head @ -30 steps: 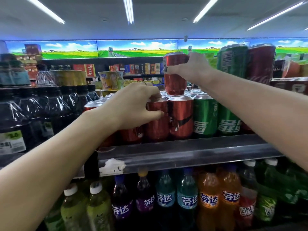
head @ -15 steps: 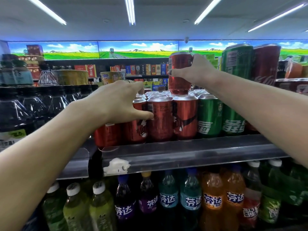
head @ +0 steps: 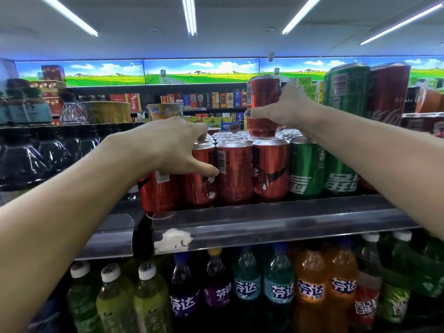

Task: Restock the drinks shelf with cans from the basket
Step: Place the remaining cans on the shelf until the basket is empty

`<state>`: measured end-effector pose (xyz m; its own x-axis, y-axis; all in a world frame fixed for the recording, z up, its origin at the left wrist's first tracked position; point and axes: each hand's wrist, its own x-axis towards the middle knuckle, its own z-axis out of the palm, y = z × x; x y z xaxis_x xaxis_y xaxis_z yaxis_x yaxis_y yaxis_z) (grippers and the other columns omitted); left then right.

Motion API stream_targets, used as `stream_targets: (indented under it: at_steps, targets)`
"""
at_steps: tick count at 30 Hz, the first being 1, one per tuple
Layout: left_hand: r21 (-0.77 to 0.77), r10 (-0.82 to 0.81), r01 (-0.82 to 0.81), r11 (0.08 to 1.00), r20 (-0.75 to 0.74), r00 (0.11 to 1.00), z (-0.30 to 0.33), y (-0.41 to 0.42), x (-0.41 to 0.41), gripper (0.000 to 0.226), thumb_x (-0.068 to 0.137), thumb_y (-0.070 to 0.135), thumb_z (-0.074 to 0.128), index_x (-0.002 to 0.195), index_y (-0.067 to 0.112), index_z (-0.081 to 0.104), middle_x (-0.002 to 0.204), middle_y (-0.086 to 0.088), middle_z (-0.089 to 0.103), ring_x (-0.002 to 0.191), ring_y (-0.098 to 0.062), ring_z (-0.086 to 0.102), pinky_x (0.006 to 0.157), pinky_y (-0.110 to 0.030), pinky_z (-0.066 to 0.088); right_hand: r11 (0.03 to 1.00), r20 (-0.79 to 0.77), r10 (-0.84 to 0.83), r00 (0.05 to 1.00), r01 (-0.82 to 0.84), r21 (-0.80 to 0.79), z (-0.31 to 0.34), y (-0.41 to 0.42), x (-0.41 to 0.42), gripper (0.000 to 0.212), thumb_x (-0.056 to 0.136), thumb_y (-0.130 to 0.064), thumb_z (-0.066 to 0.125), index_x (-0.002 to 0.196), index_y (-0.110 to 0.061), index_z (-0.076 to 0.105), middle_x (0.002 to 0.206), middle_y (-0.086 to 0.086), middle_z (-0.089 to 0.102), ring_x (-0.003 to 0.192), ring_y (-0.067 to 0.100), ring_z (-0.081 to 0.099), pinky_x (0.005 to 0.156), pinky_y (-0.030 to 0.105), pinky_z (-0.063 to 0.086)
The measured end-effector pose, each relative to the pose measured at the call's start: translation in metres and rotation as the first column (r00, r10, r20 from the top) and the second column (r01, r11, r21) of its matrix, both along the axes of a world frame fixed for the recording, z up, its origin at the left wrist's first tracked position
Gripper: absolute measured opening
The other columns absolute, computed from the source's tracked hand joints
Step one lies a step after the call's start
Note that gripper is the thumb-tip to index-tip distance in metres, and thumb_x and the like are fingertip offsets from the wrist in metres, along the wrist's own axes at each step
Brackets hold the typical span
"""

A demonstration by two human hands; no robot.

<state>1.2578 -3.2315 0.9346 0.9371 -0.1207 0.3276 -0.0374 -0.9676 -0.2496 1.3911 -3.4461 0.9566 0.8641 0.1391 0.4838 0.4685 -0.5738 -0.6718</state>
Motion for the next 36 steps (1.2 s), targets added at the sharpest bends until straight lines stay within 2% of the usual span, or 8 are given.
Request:
stream_targets:
  at_steps: [3,7,12,18,22,25,30,36]
  targets:
    - [-0.104,-0.048,0.047,0.993,-0.014,0.999,0.001,0.003,-0.001,0.08,0.078,0.073,0.068,0.137,0.021,0.051,0.134,-0.003,0.061,0.107,-0.018,0.053,0.091,-0.036,0.047,0.998,-0.001,0.04,0.999,-0.04,0.038,0.0,-0.004,0.007,0.133,0.018,-0.087,0.081,0.128,-0.015,0.057,0.11,0.003,0.068,0.1,0.024,0.065,0.096,0.046,0.053]
    - [-0.254,-0.112,0.115,0.96,0.027,0.993,0.003,0.01,-0.002,0.073,0.075,0.069,0.074,0.131,0.026,0.057,0.12,0.004,0.058,0.108,-0.016,0.054,0.088,-0.034,0.041,0.995,0.01,0.002,1.0,-0.003,0.1,0.006,-0.003,-0.032,0.104,0.071,-0.063,0.083,0.145,-0.007,0.038,0.125,0.001,0.052,0.117,0.021,0.05,0.095,0.038,0.042]
    - [-0.358,-0.163,0.214,0.909,0.169,0.972,0.02,0.013,-0.011,0.064,0.076,0.061,0.079,0.126,0.026,0.061,0.113,0.006,0.062,0.093,-0.01,0.06,0.071,-0.03,0.044,0.992,0.122,-0.045,0.992,0.029,0.126,0.011,-0.008,-0.045,0.111,0.079,-0.059,0.079,0.158,-0.011,0.016,0.149,0.011,0.043,0.132,0.029,0.046,0.101,0.039,0.041]
    - [-0.515,-0.175,0.423,0.746,0.461,0.87,0.052,0.008,-0.018,0.05,0.08,0.054,0.082,0.116,0.021,0.069,0.103,0.001,0.068,0.089,-0.012,0.063,0.075,-0.029,0.049,0.985,0.318,-0.075,0.945,0.022,0.169,0.016,-0.008,-0.063,0.089,0.085,-0.055,0.074,0.151,-0.018,0.027,0.148,0.007,0.039,0.117,0.017,0.039,0.095,0.031,0.034]
    - [-0.528,-0.149,0.531,0.663,0.602,0.784,0.07,-0.013,-0.003,0.055,0.085,0.049,0.079,0.122,0.011,0.064,0.1,0.0,0.066,0.084,-0.006,0.061,0.062,-0.012,0.049,0.993,0.471,-0.057,0.88,0.001,0.118,0.018,-0.003,-0.07,0.071,0.092,-0.051,0.066,0.148,-0.02,0.035,0.145,0.006,0.041,0.126,0.017,0.042,0.098,0.028,0.034]
    - [-0.534,-0.106,0.496,0.685,0.6,0.793,0.077,-0.025,0.017,0.072,0.078,0.056,0.082,0.129,0.011,0.057,0.117,-0.005,0.063,0.105,-0.019,0.063,0.07,-0.02,0.048,0.999,0.511,-0.045,0.858,0.03,0.037,0.021,0.001,-0.067,0.057,0.099,-0.047,0.053,0.15,-0.026,0.039,0.149,0.005,0.043,0.136,0.021,0.041,0.103,0.029,0.032]
    - [-0.549,-0.065,0.415,0.725,0.546,0.835,0.064,-0.038,0.043,0.069,0.078,0.053,0.084,0.124,0.009,0.057,0.12,-0.009,0.061,0.11,-0.027,0.061,0.087,-0.04,0.057,0.995,0.43,-0.023,0.903,0.064,-0.082,0.023,-0.002,-0.048,0.048,0.105,-0.042,0.038,0.151,-0.032,0.043,0.159,0.002,0.039,0.148,0.025,0.03,0.121,0.041,0.026]
    - [-0.594,-0.067,0.403,0.696,0.505,0.86,0.049,-0.04,0.059,0.057,0.081,0.048,0.084,0.115,0.012,0.055,0.111,-0.007,0.063,0.108,-0.03,0.064,0.086,-0.042,0.054,0.992,0.347,0.004,0.938,0.038,-0.117,0.019,-0.002,-0.036,0.045,0.107,-0.036,0.034,0.151,-0.035,0.043,0.159,0.006,0.036,0.147,0.027,0.033,0.117,0.037,0.028]
